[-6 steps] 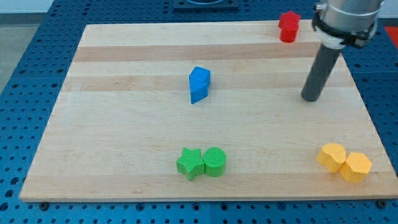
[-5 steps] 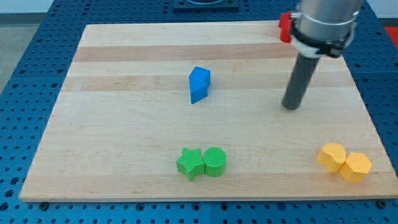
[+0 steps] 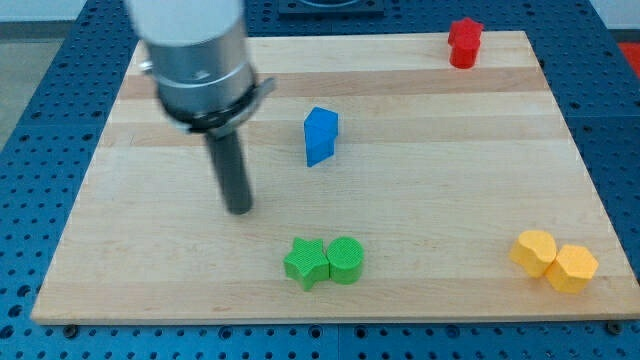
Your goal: Push the green blocks into yellow blocks
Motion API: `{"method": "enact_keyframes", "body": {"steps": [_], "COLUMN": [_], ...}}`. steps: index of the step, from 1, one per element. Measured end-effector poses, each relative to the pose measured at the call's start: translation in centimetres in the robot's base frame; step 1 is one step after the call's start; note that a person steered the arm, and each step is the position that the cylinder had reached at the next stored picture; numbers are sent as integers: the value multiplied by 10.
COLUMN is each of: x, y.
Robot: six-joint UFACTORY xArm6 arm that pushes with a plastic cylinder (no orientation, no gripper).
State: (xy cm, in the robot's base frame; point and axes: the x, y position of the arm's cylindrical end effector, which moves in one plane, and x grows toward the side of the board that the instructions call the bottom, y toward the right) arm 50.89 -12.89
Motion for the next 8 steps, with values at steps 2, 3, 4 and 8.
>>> {"method": "enact_keyframes", "body": {"steps": [2, 3, 4, 8], "x": [61, 75, 75, 74], "y": [5, 25, 49, 149]}}
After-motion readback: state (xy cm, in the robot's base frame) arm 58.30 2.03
